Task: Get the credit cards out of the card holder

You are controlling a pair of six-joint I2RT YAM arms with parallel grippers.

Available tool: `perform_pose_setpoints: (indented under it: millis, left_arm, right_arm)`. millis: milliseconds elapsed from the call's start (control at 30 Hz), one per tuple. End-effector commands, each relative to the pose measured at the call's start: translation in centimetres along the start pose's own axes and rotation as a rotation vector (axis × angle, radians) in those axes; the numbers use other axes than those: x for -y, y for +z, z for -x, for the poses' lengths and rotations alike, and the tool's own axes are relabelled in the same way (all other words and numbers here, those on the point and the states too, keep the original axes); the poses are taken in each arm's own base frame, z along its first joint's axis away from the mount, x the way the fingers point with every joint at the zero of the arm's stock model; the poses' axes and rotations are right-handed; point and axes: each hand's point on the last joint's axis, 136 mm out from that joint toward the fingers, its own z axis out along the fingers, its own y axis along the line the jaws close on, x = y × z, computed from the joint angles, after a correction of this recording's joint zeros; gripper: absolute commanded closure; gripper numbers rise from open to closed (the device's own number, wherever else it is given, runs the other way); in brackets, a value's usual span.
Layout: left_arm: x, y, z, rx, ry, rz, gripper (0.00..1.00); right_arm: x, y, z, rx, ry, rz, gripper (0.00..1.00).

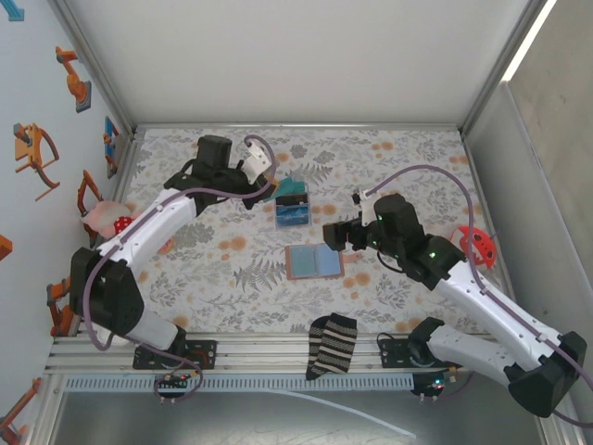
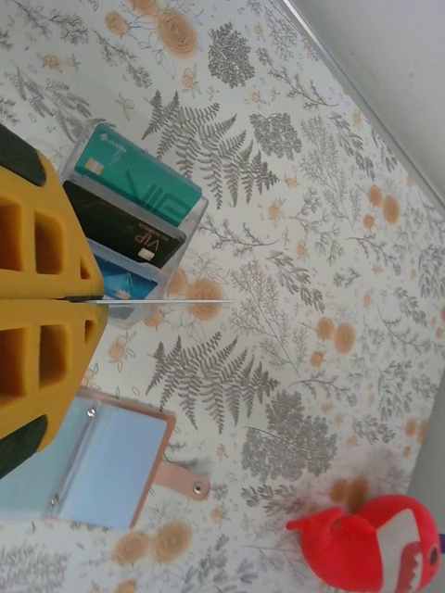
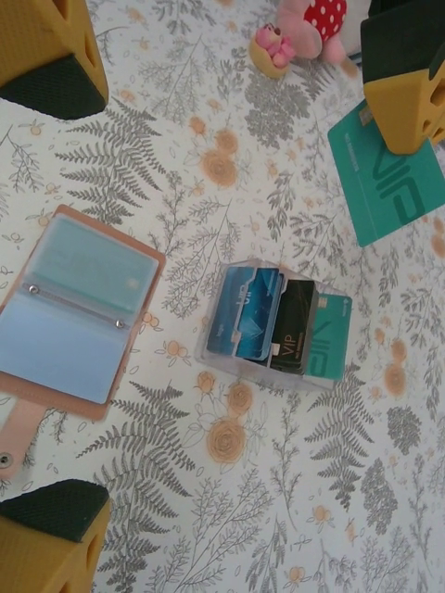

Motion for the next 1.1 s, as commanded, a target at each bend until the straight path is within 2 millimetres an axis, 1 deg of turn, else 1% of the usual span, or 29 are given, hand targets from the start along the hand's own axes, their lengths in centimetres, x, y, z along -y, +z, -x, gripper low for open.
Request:
perform_pose_setpoints:
  millis: [0,67,233,433,500,733,1067]
  left_arm:
    - [-1.2,0.8,1.8,0.055,0.139,-0.028,1.0]
    - [-1.8,1.7,1.5,0.049,0.163,-0.056,1.0]
    - [-3.4,4.7,-0.2,-0.006,0.197,-0.12,1.0]
    - [-4.6,7.1,-1.2,-0.041,0.215,-0.187,1.0]
    - [-4.9,7.9,-1.8,-0.055,0.22,-0.2,1.0]
    - [-5.7,9.4,-3.6,-0.094,0.218,-0.23,1.0]
    - [-7.1,10.9,-4.9,-0.123,0.214,-0.242,1.0]
  right_arm:
    - [0.8,-0.2,0.6,0.004,0.035,-0.061,0.01]
    - [1.2,0.1,0.6,0.003,0.046,-0.084,0.01]
    - [2.2,0.1,0.9,0.019,0.067,-0.143,0.01]
    - [3.0,-0.5,1.1,0.047,0.084,-0.185,0.01]
    - [3.3,-0.6,1.1,0.054,0.093,-0.201,0.01]
    - [3.5,-1.2,1.2,0.072,0.108,-0.207,0.02]
    - [3.5,-1.5,1.8,0.086,0.113,-0.212,0.03]
